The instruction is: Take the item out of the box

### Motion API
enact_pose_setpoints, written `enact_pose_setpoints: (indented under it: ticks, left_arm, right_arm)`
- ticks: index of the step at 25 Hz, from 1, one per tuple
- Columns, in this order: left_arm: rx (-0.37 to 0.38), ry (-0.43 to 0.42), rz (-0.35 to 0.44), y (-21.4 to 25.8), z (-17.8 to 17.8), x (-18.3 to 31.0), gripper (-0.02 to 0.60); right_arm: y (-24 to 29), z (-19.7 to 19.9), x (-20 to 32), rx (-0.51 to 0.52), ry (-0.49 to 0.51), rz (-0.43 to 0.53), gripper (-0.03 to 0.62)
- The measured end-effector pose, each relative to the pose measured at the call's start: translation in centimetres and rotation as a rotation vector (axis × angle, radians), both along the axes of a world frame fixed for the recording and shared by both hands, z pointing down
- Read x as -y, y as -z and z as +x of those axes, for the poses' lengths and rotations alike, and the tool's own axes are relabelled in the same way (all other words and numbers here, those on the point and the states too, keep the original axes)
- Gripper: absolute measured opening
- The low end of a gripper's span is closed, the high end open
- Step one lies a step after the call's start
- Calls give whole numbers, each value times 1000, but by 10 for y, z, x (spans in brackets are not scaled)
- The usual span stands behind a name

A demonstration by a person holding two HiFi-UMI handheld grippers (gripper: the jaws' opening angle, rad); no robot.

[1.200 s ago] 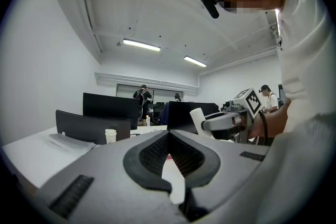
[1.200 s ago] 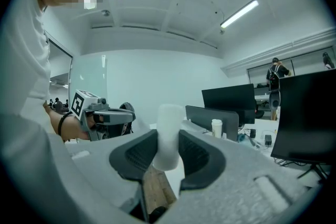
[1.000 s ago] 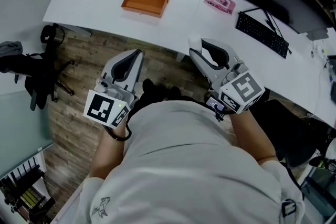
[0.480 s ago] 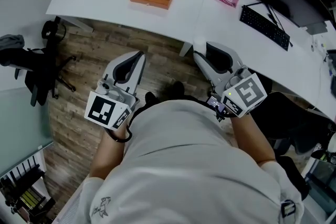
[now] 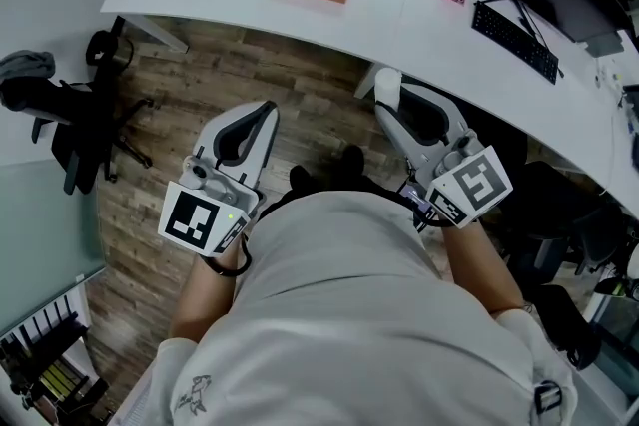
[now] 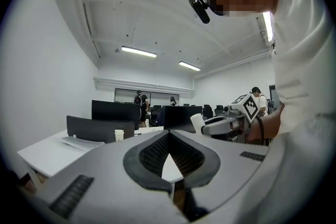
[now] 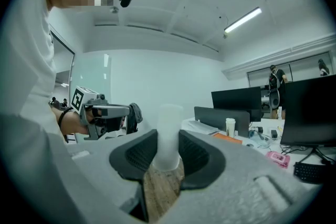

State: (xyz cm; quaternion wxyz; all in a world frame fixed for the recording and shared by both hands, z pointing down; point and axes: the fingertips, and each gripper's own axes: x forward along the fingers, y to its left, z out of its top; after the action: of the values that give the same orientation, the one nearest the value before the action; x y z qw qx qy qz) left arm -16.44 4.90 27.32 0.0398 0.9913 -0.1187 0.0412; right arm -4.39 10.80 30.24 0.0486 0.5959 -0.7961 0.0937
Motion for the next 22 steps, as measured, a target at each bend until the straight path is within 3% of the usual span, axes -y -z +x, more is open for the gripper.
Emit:
enact_pose_setpoints:
  ticks: [12,22]
  left_arm:
    - [-15,-34,-9,-6,-86,-1,-2]
    - [-49,-69,-15,-1,-113,5,-2]
  right_arm:
    - [6,-93,-5,-44,-7,40,126]
    - [18,-127,-7,-70,-26,57,126]
